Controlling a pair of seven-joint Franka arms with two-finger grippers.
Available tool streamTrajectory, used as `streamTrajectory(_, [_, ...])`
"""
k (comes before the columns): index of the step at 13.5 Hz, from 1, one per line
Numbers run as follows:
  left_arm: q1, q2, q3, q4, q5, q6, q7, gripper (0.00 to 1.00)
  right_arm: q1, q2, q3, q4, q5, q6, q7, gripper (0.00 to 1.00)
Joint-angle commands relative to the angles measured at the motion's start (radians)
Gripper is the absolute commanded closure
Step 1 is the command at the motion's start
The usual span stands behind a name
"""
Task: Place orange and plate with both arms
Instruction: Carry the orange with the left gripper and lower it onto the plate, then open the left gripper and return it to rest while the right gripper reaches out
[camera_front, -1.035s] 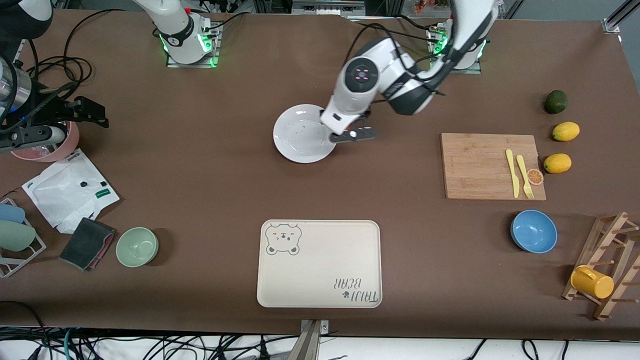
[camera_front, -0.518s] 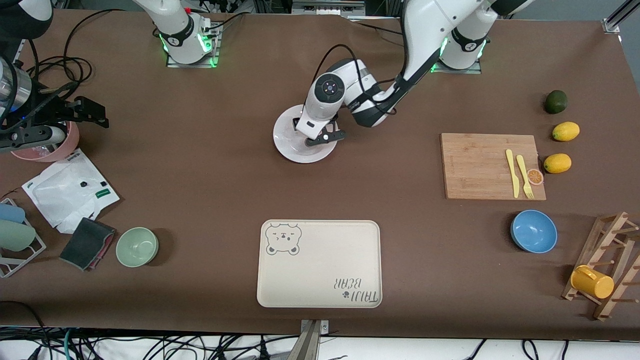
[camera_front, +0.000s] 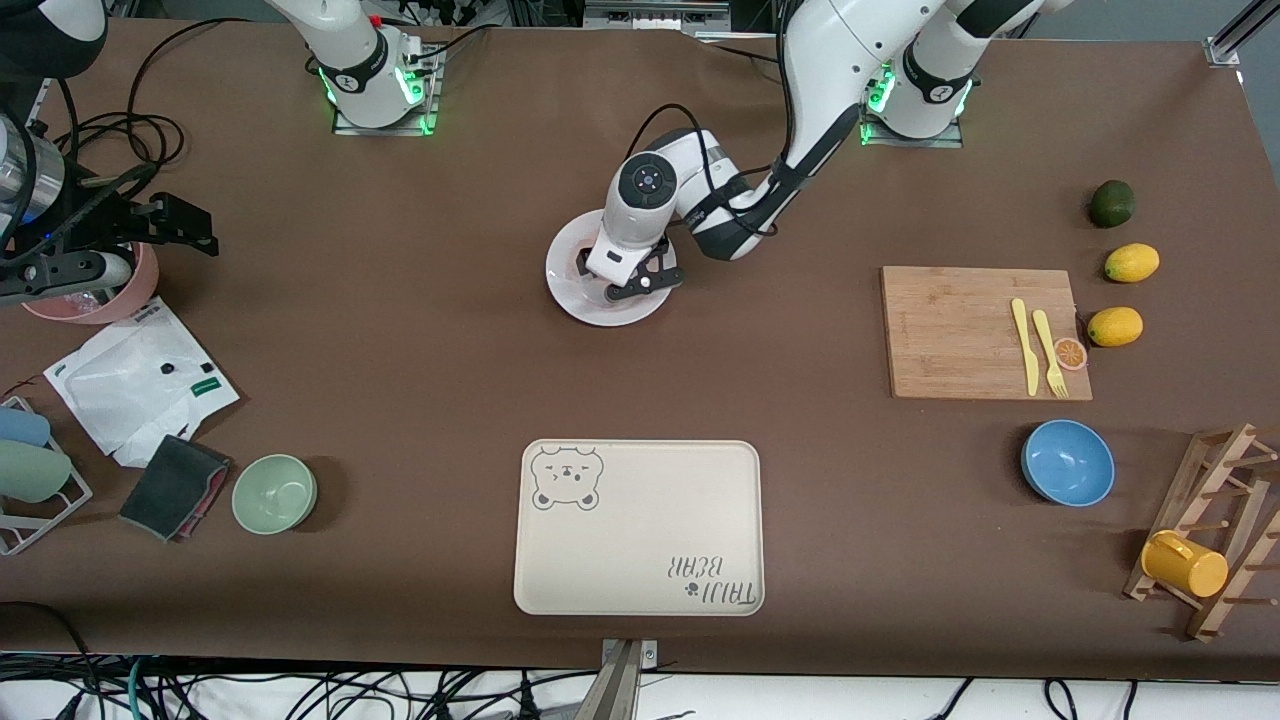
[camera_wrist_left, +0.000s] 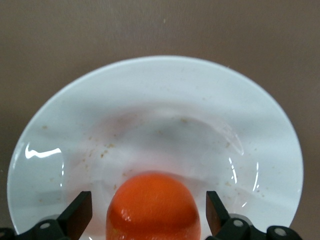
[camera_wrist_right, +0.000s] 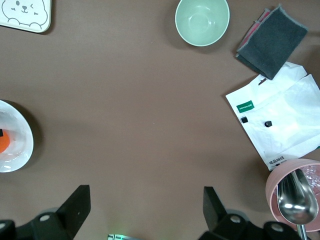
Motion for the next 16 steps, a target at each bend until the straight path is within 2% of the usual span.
streamTrajectory(1, [0.021, -0.075, 0.004, 0.008, 0.025, -0.076, -0.013, 0.0, -0.001, -0.01, 0.004, -0.016, 0.004, 0.013, -0.001, 0.0])
streamTrajectory(4, [0.1, -0.168, -0.002, 0.03, 0.027, -0.23, 0.031, 0.0, -0.001, -0.01, 0.002, -0.017, 0.004, 0.017, -0.002, 0.0])
streamTrajectory(9, [0.263, -0.26, -0.002, 0.17, 0.027, -0.588, 0.404, 0.0, -0.001, -0.002, 0.002, -0.017, -0.002, 0.032, -0.001, 0.0])
streamTrajectory(13, [0.471, -0.339, -0.002, 0.175, 0.021, -0.668, 0.822, 0.0, 0.004, 0.017, 0.004, -0.048, 0.002, 0.08, -0.001, 0.0])
streamTrajectory(16, [0.573, -0.414, -0.002, 0.175, 0.01, -0.775, 1.009, 0.0, 0.001, 0.015, 0.013, -0.082, 0.004, 0.105, 0.001, 0.0])
